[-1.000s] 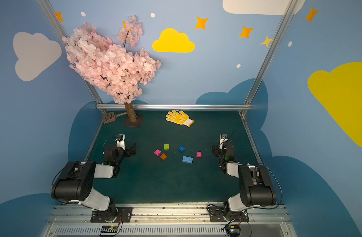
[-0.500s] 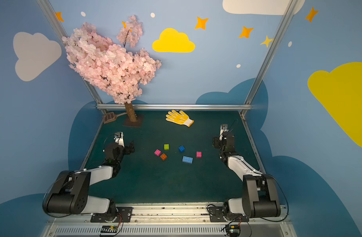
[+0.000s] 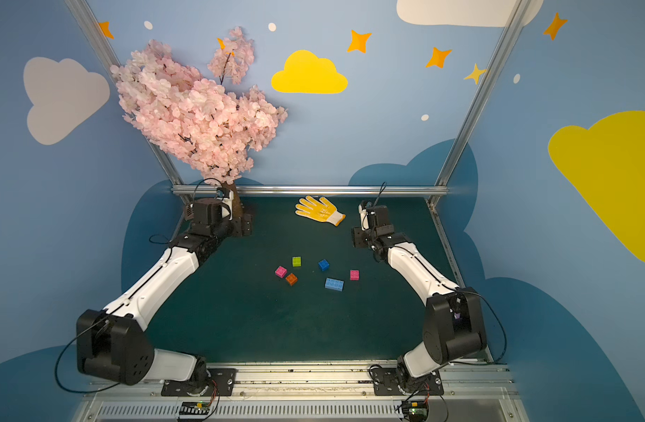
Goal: Assemble the letter y with lego
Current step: Move the lego brick at the center of the board.
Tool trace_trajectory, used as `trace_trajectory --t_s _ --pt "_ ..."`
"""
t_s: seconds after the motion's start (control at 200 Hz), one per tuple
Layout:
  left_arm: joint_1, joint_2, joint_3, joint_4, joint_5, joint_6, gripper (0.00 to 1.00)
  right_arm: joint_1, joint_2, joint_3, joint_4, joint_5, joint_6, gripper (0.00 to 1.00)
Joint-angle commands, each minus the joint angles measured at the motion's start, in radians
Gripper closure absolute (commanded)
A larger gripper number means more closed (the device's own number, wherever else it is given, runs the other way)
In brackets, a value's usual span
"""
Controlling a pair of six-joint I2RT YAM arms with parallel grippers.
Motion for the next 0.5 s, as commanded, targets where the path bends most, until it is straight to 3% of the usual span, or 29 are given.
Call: trace_trajectory --t_s 0.0,0.265,0.491 --pt "-0.012 0.094 0.094 -0.344 0.112 -0.026 0.00 0.048 0.046 0.055 -0.160 -0.127 -0.027 0.39" --pt "-0.005 0.253 0.269 -0.522 0.200 -0.120 0.00 0.149 0.182 0.191 -0.301 -0.154 -0.055 0.43" --pt "0.088 0.198 0.178 -0.372 0.519 -0.195 0.00 0.188 0.280 0.277 -0.401 -0.142 -0.084 0.50"
